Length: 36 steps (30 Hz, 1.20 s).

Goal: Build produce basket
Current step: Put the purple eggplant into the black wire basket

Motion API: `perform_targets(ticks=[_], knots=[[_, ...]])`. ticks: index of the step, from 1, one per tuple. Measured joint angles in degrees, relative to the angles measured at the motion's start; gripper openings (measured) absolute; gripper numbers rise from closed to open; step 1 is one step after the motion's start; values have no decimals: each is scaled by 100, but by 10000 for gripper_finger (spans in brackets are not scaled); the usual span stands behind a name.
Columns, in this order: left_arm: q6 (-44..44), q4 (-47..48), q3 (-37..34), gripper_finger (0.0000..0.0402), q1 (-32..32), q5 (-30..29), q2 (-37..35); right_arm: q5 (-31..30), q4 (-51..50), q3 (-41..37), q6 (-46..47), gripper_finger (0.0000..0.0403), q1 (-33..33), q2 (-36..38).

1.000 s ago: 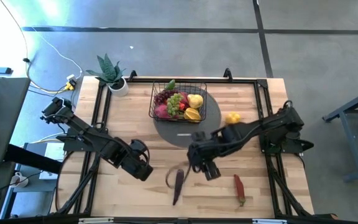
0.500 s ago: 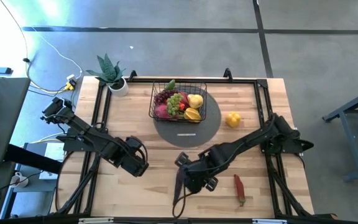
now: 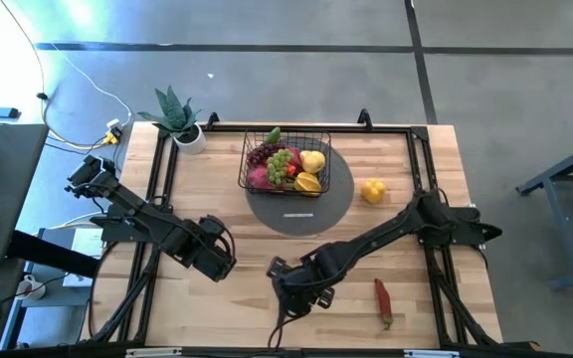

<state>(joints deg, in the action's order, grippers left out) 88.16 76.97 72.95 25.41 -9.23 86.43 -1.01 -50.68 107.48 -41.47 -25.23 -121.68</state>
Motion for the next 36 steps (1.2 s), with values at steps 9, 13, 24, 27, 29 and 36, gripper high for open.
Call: perform_targets(ticks=[9,13,24,27,29,36], knots=[[18,-2,0,152,0,-20,1,9,189,0,-101,236,85,-537],[18,-4,0,152,0,-42,2,10,205,0,-101,236,115,-708],[-27,-5,0,152,0,-49,0,-6,318,0,-100,236,288,-1096],[-128,-7,0,152,1,-52,1,20,237,0,-99,236,318,-1096],[-182,-9,0,152,2,-61,2,24,224,0,-68,231,339,-1094],[-529,27,0,152,0,-263,2,86,-11,2,348,139,378,-1091]])
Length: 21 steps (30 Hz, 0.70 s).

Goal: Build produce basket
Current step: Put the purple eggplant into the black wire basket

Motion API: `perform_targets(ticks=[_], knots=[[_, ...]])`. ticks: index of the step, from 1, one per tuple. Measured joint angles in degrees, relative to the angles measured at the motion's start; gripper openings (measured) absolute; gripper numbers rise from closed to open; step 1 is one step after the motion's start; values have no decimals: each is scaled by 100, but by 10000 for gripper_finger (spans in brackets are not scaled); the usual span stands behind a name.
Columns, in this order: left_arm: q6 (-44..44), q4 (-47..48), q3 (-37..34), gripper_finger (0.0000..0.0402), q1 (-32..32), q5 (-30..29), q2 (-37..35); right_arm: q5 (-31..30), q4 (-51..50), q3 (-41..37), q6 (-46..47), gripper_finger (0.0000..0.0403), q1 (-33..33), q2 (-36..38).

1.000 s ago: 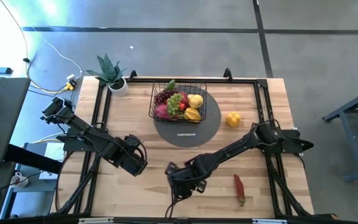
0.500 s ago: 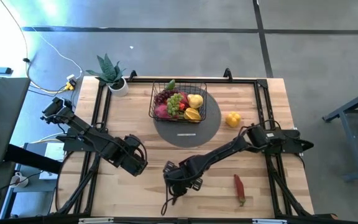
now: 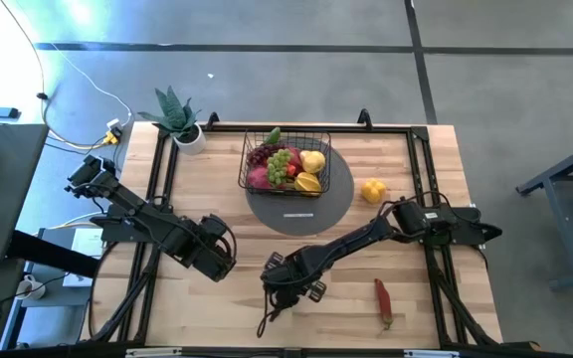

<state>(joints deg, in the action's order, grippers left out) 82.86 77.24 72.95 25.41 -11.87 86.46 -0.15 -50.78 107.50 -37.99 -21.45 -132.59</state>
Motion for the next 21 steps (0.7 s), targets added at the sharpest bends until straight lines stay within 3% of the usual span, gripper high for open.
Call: perform_targets(ticks=[2,12,21], knots=[[-136,81,0,152,-26,-101,0,-1,-45,0,169,113,0,6],[-586,552,0,152,-122,-820,-224,-1,-186,0,1856,112,10,31],[-1446,572,0,152,-563,-1186,-858,-91,-280,0,3307,112,97,190]])
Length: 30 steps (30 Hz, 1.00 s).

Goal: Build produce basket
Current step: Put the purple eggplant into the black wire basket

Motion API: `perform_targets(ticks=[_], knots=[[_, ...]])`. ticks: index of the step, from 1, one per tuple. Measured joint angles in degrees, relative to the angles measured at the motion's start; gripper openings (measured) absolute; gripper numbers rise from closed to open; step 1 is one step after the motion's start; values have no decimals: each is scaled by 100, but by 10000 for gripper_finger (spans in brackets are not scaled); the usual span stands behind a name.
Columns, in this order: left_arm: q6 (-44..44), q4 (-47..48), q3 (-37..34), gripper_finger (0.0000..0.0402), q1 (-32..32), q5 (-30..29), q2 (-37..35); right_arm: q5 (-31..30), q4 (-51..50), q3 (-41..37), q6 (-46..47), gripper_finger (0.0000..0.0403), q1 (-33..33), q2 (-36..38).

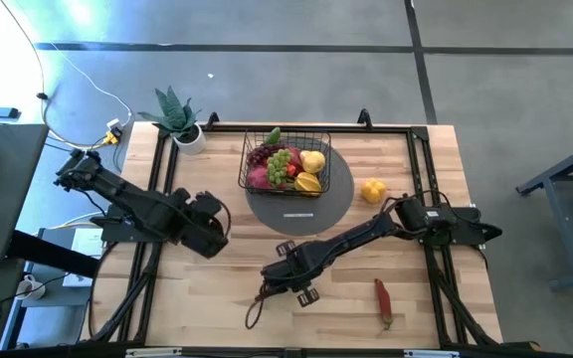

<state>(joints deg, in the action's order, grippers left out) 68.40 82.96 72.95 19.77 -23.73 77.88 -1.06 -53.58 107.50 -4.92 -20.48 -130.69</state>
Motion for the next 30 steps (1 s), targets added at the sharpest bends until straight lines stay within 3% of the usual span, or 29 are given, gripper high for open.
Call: perform_targets(ticks=[12,30], knots=[[-903,-24,0,152,-567,-157,-681,-518,69,0,788,112,456,560],[-1200,-54,0,152,-814,-161,-775,-1110,-27,0,446,112,1961,1996]])
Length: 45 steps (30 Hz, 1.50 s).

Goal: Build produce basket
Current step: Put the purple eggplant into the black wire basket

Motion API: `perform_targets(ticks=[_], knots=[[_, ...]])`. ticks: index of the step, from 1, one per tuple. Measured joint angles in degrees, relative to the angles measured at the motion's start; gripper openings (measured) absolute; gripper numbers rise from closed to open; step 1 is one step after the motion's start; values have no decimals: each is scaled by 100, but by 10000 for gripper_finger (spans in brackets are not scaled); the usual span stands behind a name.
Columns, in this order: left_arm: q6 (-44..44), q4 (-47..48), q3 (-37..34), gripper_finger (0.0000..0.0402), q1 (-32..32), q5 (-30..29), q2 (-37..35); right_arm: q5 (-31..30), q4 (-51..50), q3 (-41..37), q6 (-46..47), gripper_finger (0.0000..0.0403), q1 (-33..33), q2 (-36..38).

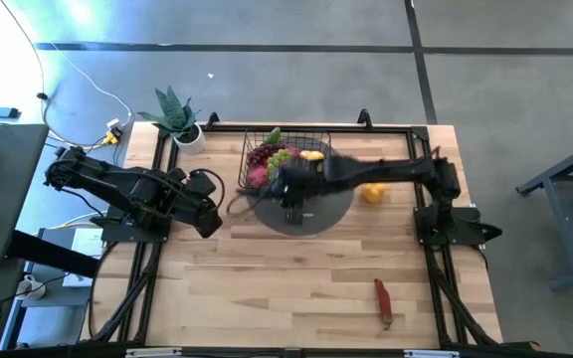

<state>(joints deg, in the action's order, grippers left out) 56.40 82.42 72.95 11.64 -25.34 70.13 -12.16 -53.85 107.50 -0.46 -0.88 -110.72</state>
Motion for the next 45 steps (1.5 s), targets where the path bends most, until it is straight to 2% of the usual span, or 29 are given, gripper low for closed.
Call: perform_targets(ticks=[8,14,21,25,37,45], knots=[[44,-65,2,152,0,-33,0,-7,-100,0,-482,112,944,523],[42,-403,0,152,-58,-107,0,27,-293,0,-794,112,1637,617],[-178,-743,0,152,-466,-245,2,485,-574,0,-793,112,2339,559],[-386,-907,0,152,-823,-245,2,945,-584,0,-848,112,2671,511],[-571,-1174,0,152,-1604,-238,4,1393,-834,0,-1502,112,2916,-210],[-714,-1263,0,152,-1869,-232,4,1253,-845,0,-1525,112,3029,-635]])
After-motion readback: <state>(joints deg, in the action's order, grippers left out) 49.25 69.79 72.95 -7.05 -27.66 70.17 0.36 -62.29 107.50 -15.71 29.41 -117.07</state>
